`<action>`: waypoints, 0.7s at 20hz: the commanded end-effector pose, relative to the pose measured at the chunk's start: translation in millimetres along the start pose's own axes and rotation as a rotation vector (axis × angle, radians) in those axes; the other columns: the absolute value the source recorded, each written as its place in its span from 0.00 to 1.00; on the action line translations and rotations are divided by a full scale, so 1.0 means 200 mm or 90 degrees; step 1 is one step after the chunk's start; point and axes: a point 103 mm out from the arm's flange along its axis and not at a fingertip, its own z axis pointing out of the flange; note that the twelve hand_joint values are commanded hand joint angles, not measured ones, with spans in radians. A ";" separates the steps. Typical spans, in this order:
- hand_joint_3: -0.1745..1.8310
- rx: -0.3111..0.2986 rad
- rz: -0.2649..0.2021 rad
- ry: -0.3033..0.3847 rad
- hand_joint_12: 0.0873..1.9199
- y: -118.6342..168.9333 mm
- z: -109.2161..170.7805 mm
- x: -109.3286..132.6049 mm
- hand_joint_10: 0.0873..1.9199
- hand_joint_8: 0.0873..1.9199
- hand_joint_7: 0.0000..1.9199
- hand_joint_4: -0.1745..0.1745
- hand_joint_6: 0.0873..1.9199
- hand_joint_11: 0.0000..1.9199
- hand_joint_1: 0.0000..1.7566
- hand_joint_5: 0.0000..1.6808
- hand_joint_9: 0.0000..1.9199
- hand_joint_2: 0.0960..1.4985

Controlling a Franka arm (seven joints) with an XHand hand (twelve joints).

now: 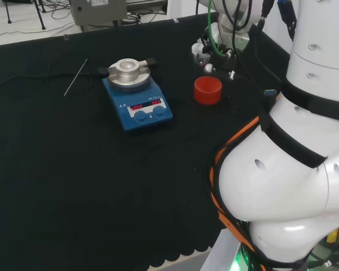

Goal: Place the round-bottom flask on the heater.

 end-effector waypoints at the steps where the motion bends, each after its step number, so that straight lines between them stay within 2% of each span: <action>1: 0.00 0.018 -0.027 -0.013 0.65 -0.10 -0.06 0.17 0.24 0.26 0.29 1.00 0.55 0.19 0.57 0.57 0.37 0.80; 6: 0.00 0.019 -0.051 -0.012 0.65 -0.13 -0.09 0.31 0.24 0.26 0.29 1.00 0.55 0.20 0.57 0.57 0.37 0.79; 14: 0.00 0.041 -0.119 -0.007 0.64 -0.15 -0.07 0.59 0.24 0.26 0.29 1.00 0.54 0.20 0.58 0.58 0.37 0.79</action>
